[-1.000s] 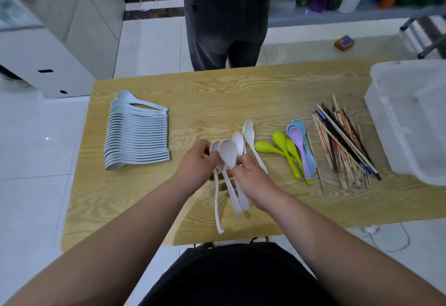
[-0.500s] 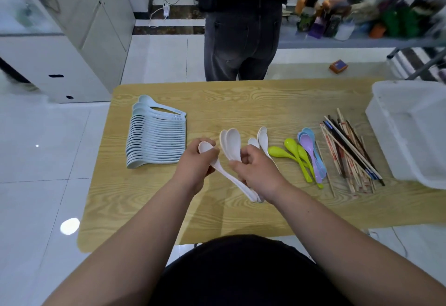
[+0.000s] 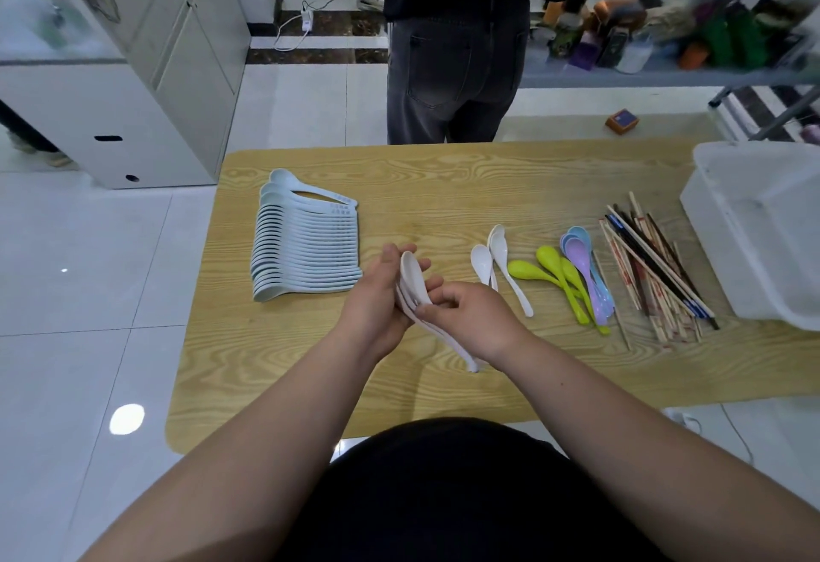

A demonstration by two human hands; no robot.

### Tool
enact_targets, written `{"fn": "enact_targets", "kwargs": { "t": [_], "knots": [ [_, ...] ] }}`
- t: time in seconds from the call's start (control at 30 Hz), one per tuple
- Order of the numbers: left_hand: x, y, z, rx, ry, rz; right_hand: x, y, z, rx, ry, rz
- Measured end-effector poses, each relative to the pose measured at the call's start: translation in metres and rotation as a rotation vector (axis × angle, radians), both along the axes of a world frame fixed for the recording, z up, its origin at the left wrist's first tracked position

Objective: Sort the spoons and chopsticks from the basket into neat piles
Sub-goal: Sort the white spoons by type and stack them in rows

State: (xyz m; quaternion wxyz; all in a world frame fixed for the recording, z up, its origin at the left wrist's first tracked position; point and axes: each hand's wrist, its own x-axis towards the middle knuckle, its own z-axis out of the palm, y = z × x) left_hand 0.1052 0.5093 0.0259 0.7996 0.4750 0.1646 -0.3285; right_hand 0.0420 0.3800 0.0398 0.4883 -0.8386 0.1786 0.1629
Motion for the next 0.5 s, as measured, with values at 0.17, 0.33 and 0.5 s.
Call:
{"fn": "enact_targets", "kwargs": {
  "t": [0.17, 0.33, 0.5],
  "knots": [
    [-0.001, 0.001, -0.003, -0.013, -0.017, 0.025, 0.000, 0.004, 0.000, 0.035, 0.086, 0.027],
    [-0.002, 0.005, -0.004, 0.000, -0.114, -0.034, -0.002, 0.016, 0.001, 0.320, 0.224, -0.048],
    [0.008, 0.009, -0.004, -0.044, -0.033, 0.123, -0.013, 0.010, -0.007, 0.710, 0.455, -0.066]
  ]
}}
